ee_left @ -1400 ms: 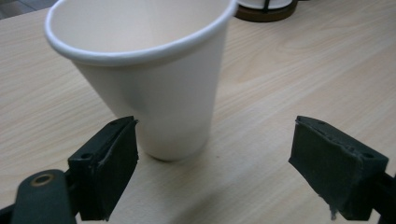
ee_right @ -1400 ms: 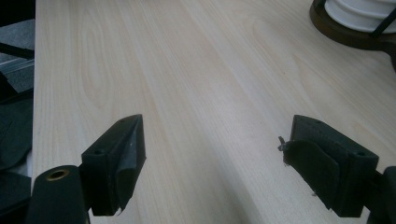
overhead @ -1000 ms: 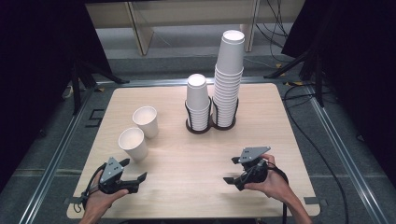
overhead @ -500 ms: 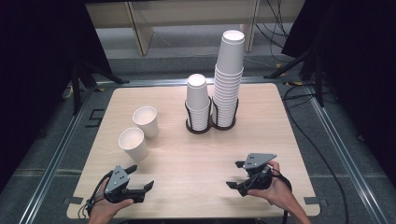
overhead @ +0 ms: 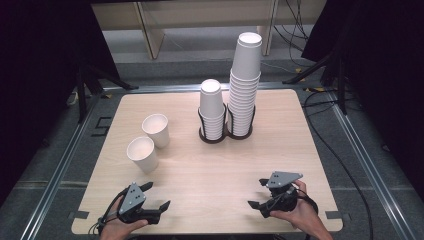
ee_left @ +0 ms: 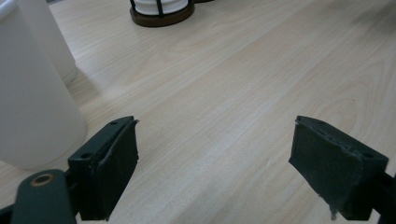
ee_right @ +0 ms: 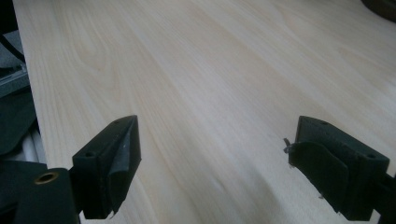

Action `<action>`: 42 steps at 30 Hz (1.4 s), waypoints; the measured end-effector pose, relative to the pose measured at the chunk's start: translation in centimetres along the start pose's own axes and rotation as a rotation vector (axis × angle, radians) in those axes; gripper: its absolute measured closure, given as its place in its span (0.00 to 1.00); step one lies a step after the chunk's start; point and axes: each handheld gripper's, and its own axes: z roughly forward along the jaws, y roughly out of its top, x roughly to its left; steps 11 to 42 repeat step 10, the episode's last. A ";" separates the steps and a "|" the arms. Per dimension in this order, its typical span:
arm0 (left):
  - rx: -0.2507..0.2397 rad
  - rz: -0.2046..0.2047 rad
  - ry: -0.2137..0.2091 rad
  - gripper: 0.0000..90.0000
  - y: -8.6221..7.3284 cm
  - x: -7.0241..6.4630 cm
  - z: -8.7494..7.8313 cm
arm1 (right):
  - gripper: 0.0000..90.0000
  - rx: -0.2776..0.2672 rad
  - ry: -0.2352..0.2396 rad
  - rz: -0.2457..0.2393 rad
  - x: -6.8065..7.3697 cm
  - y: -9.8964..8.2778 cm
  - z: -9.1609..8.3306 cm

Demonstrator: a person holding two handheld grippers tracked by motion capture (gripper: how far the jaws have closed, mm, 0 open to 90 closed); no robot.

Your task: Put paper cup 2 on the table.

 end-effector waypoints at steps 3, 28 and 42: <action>0.009 0.022 -0.011 0.16 0.0 -0.1 0.0 | 0.18 0.001 -0.016 0.009 -0.1 -0.5 -0.1; 0.025 0.033 -0.009 0.16 0.2 0.0 -0.2 | 0.18 0.004 -0.031 0.015 -0.2 -0.8 -0.2; 0.025 0.033 -0.009 0.16 0.2 0.0 -0.2 | 0.18 0.004 -0.031 0.015 -0.2 -0.8 -0.2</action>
